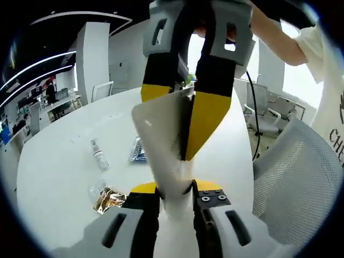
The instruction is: Arrange the skincare products in the storage area until every visible bottle or jar stands upright without overlapping.
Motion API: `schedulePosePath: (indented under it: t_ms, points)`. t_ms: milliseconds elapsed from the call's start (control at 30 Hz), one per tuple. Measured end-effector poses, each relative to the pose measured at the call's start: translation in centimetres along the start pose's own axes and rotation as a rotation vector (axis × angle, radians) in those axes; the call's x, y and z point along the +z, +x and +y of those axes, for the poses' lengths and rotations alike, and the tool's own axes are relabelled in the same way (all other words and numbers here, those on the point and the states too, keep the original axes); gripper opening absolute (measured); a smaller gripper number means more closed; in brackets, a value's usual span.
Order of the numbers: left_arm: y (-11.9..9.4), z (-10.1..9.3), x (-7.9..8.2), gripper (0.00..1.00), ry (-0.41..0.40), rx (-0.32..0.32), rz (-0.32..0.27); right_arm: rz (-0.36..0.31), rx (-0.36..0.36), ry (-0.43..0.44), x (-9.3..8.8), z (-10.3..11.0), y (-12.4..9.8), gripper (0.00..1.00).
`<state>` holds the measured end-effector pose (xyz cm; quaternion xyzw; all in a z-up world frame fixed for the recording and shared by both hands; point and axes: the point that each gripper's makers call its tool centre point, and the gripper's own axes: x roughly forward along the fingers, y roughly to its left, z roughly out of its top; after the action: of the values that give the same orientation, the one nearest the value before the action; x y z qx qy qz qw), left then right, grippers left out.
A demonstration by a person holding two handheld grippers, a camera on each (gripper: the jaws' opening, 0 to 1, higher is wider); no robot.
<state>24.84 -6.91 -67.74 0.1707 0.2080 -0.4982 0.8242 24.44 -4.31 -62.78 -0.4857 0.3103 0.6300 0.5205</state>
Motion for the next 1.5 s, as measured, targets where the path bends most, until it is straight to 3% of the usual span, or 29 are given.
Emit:
schedulePosePath:
  t_ms: [33,433,1000,1500]
  points:
    - [0.1,0.0,0.0,0.19,0.050,0.004,0.004,0.001,-0.002,0.030,-0.1,0.2,0.0,0.06]
    - [-0.1,0.8,-1.6,0.17,0.012,-0.033,0.039,0.024,0.002,0.037,-0.6,-0.1,-0.1,0.06]
    - [1.5,1.1,-0.4,0.17,-0.026,-0.040,0.005,0.056,-0.007,0.113,-2.4,-1.2,-0.6,0.07]
    - [2.2,1.1,-0.5,0.17,-0.022,-0.049,0.025,0.043,-0.012,0.141,-2.7,-1.6,-0.7,0.08]
